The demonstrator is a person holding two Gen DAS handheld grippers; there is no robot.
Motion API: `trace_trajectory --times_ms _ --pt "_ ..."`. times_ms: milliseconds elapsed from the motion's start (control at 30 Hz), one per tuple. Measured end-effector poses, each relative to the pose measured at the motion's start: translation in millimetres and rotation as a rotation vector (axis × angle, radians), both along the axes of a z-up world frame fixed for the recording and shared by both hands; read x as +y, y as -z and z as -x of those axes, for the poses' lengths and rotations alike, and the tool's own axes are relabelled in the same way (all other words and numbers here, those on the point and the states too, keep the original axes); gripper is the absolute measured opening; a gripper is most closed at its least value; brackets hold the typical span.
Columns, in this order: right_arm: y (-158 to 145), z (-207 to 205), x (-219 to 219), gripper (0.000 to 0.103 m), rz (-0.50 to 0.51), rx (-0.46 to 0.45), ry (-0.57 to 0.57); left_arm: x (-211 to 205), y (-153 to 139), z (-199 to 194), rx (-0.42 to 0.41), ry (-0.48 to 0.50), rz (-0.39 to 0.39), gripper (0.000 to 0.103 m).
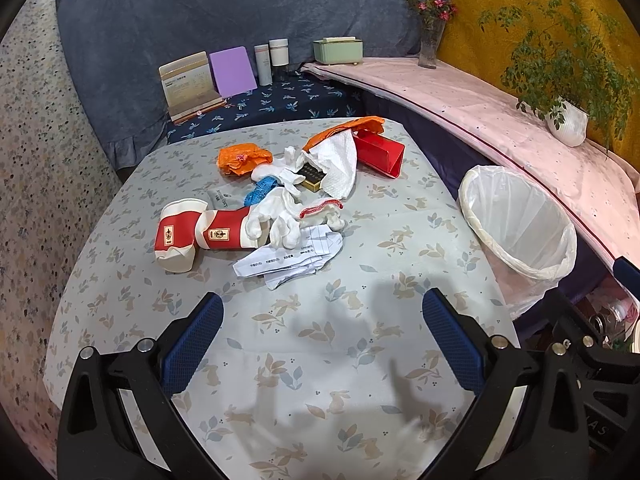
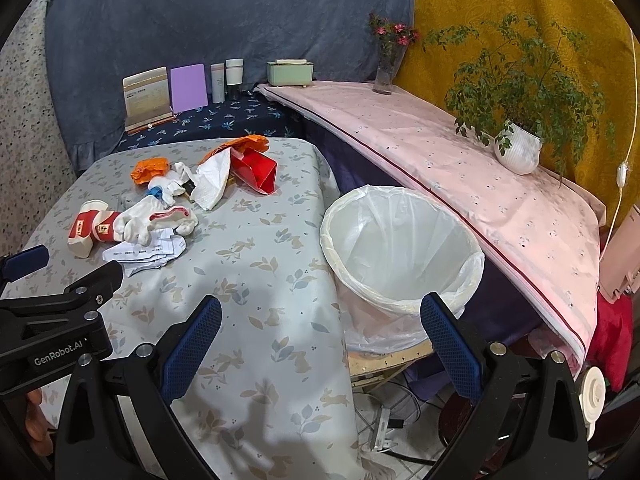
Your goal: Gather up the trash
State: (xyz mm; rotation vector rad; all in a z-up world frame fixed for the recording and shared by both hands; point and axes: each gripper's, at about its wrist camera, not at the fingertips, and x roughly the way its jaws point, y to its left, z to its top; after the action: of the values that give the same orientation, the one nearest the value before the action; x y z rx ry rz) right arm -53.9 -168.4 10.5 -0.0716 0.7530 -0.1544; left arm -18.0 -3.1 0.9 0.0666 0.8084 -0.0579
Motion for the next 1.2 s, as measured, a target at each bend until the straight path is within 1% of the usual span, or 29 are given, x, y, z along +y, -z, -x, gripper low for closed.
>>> trace_trajectory --times_ms 1200 --pt "0.9 -4.3 3.1 0.096 -0.008 0.008 -0.01 5.3 2.3 -1.9 0.0 -0.009 0.008 0.095"
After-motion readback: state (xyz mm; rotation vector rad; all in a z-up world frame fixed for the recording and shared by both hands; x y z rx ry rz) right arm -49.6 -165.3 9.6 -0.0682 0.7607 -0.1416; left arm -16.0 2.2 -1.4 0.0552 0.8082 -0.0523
